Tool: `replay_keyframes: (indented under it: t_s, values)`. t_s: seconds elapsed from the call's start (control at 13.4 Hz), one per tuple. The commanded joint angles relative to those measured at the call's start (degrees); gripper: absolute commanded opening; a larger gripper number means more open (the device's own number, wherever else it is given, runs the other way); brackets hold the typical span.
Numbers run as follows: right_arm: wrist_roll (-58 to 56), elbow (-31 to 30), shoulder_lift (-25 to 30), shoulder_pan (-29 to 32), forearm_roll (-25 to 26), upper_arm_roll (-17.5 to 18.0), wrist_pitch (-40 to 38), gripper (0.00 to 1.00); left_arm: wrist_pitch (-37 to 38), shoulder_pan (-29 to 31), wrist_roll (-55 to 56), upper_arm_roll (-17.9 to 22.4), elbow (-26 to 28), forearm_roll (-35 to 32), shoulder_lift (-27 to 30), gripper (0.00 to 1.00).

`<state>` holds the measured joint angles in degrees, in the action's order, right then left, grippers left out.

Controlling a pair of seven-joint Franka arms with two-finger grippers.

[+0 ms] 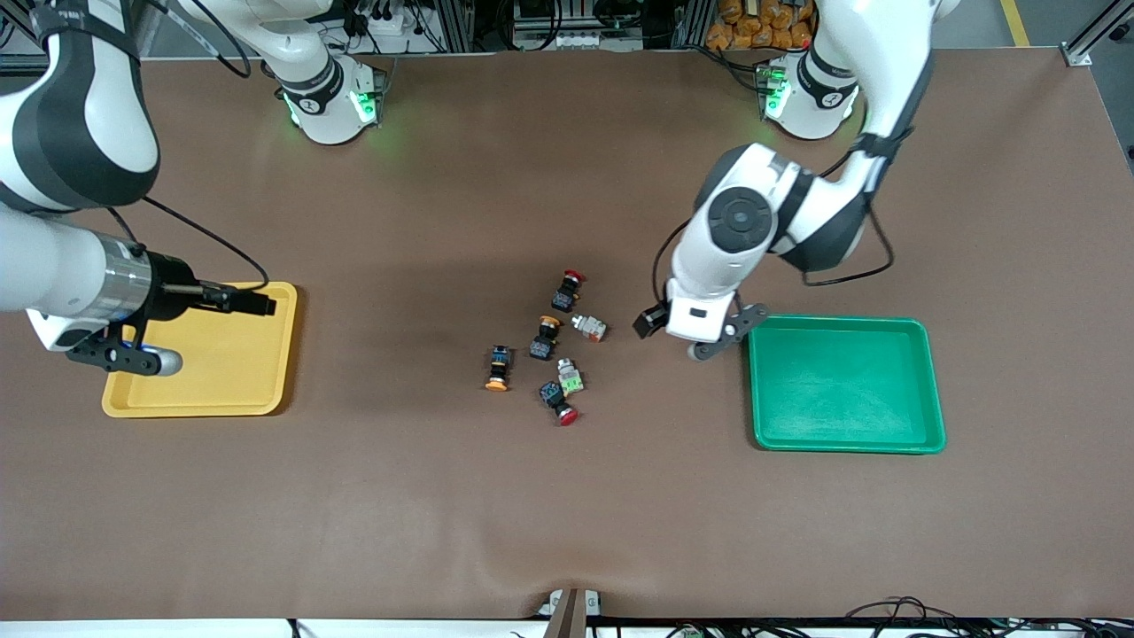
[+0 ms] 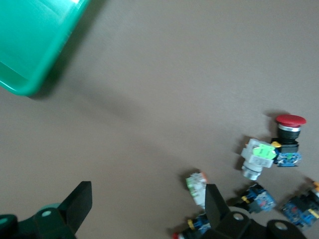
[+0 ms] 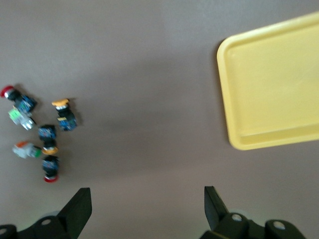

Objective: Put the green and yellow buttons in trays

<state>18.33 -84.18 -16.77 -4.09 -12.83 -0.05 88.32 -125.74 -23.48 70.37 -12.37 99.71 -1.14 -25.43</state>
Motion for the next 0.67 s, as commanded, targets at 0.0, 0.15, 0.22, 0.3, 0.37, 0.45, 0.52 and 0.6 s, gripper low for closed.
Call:
replay_keyframes:
  t_s: [0.0,0.15,0.22,0.3,0.37,0.45,0.52,0.6]
  values:
    - [6.9,2.1,-2.0,0.0,-4.6,-0.1,-0.1,1.00,-5.5,-1.4,5.9,0.0,-0.7,-1.4,-3.3,1.00]
    - [9.2,2.4,-3.5,-0.4,-6.3,-0.1,1.6,1.00,-8.5,-3.9,9.8,0.4,-0.7,-1.4,-6.1,1.00]
    - [10.8,2.4,-4.6,-1.4,-6.5,-0.1,3.2,1.00,-10.2,-5.1,12.3,0.5,-0.7,-1.5,-7.3,1.00]
    - [13.0,2.5,-5.4,-2.2,-6.5,-0.1,4.8,1.00,-11.9,-5.4,14.3,0.7,-0.7,-1.5,-8.1,1.00]
    - [14.9,2.5,-5.8,-3.5,-6.5,-0.1,6.2,1.00,-13.3,-5.8,17.1,0.6,-0.9,-1.5,-8.9,1.00]
    - [16.4,2.5,-6.0,-4.9,-6.3,-0.2,6.6,1.00,-14.5,-6.6,19.7,0.7,-1.0,-1.5,-9.9,1.00]
    - [17.9,2.5,-6.0,-6.1,-6.0,-0.2,6.6,1.00,-15.4,-7.5,21.8,0.8,-1.0,-1.5,-10.9,1.00]
    - [18.4,2.4,-6.0,-6.5,-5.9,-0.2,6.6,1.00,-16.5,-8.4,23.3,1.4,-1.0,-1.6,-11.6,1.00]
